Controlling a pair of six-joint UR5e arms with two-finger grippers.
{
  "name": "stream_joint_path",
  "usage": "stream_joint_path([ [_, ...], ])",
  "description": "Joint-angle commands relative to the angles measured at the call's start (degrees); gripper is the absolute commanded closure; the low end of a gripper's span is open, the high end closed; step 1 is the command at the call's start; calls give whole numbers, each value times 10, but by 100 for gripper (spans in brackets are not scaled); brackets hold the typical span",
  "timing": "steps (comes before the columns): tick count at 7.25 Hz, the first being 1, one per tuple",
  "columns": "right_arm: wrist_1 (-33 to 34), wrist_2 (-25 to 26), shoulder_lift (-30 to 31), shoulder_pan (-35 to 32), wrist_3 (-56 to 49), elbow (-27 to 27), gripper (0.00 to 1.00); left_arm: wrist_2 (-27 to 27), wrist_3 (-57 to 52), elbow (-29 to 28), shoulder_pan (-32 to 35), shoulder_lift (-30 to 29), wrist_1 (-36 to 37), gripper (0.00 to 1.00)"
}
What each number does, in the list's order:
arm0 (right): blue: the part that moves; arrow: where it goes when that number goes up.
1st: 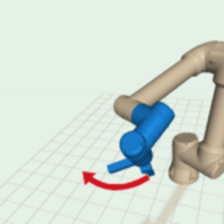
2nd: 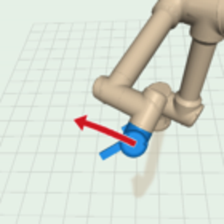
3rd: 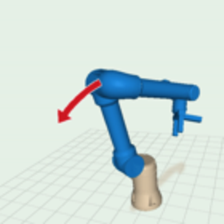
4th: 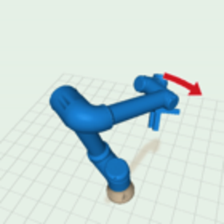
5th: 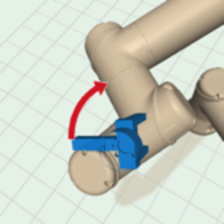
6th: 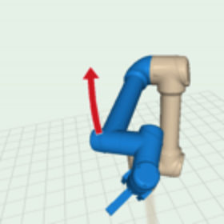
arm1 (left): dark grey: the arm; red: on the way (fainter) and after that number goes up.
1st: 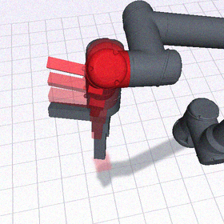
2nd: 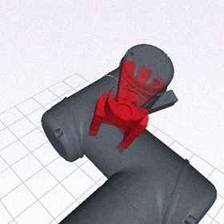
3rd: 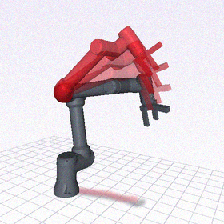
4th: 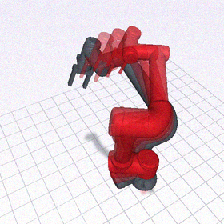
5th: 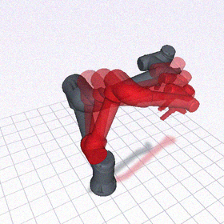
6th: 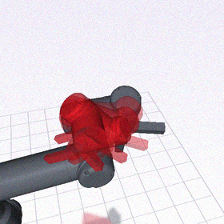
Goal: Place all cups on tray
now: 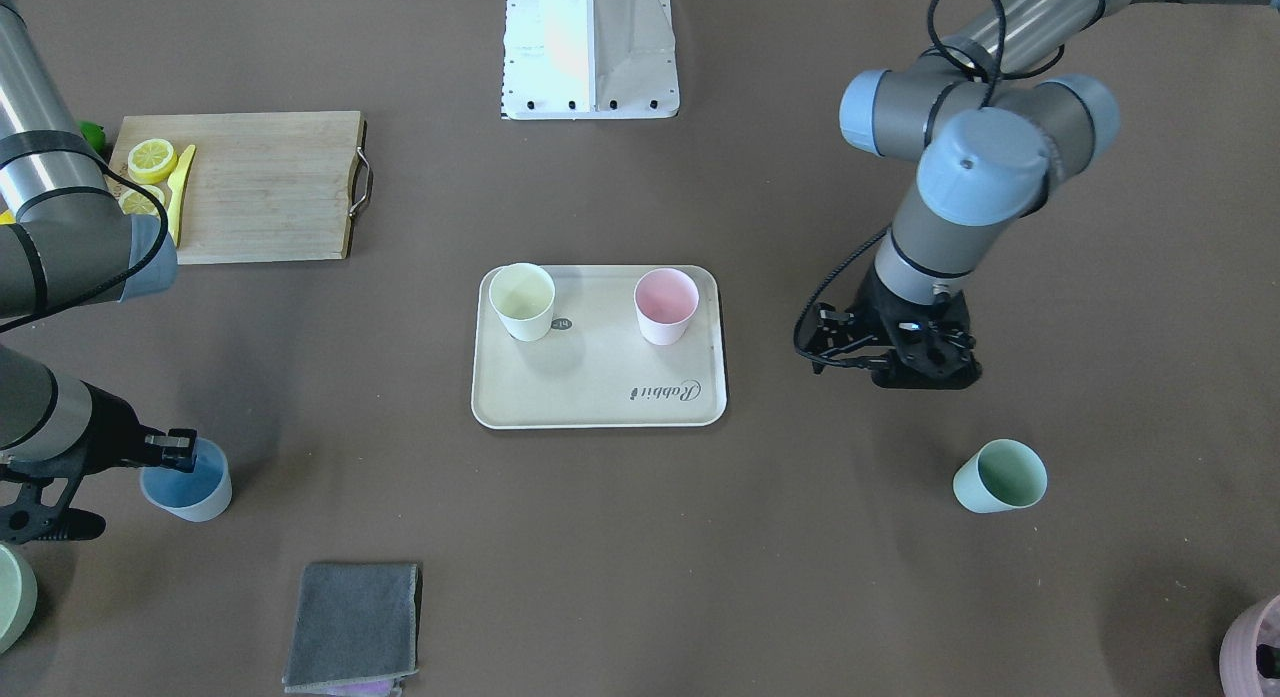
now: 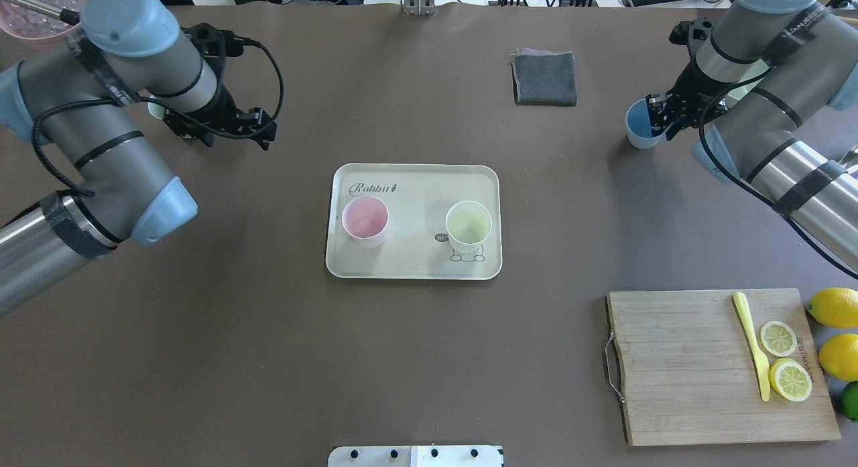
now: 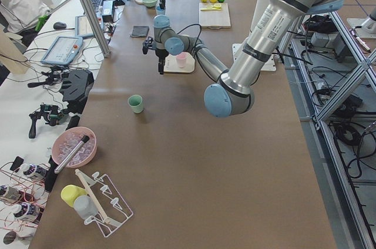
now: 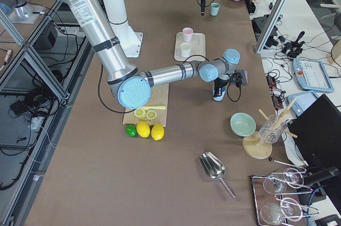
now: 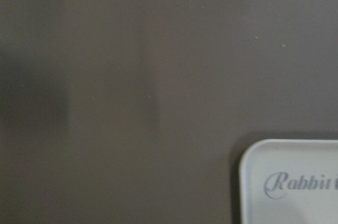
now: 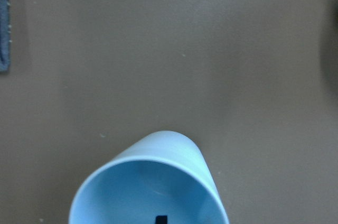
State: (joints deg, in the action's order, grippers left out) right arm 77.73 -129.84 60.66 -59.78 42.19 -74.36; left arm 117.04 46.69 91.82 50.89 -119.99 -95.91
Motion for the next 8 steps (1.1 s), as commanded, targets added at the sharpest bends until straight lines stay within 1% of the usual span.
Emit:
stream_joint_path([
  [1, 3, -23, -39, 20, 78, -31, 100, 0, -100, -19, 43, 47, -7, 2],
  [3, 2, -13, -97, 74, 189, -39, 100, -1, -125, -96, 76, 49, -80, 2],
  [4, 1, 5, -119, 101, 236, -41, 100, -1, -130, -126, 89, 48, -97, 2],
  [5, 1, 19, -125, 124, 271, -54, 100, 2, -132, -146, 99, 39, -101, 2],
  [6, 1, 31, -125, 139, 288, -68, 100, 33, -129, -162, 112, 26, -100, 2],
  [7, 1, 40, -125, 150, 304, -74, 100, 55, -128, -168, 121, 22, -101, 2],
  [8, 1, 48, -125, 162, 310, -77, 100, 58, -127, -169, 121, 17, -101, 2],
])
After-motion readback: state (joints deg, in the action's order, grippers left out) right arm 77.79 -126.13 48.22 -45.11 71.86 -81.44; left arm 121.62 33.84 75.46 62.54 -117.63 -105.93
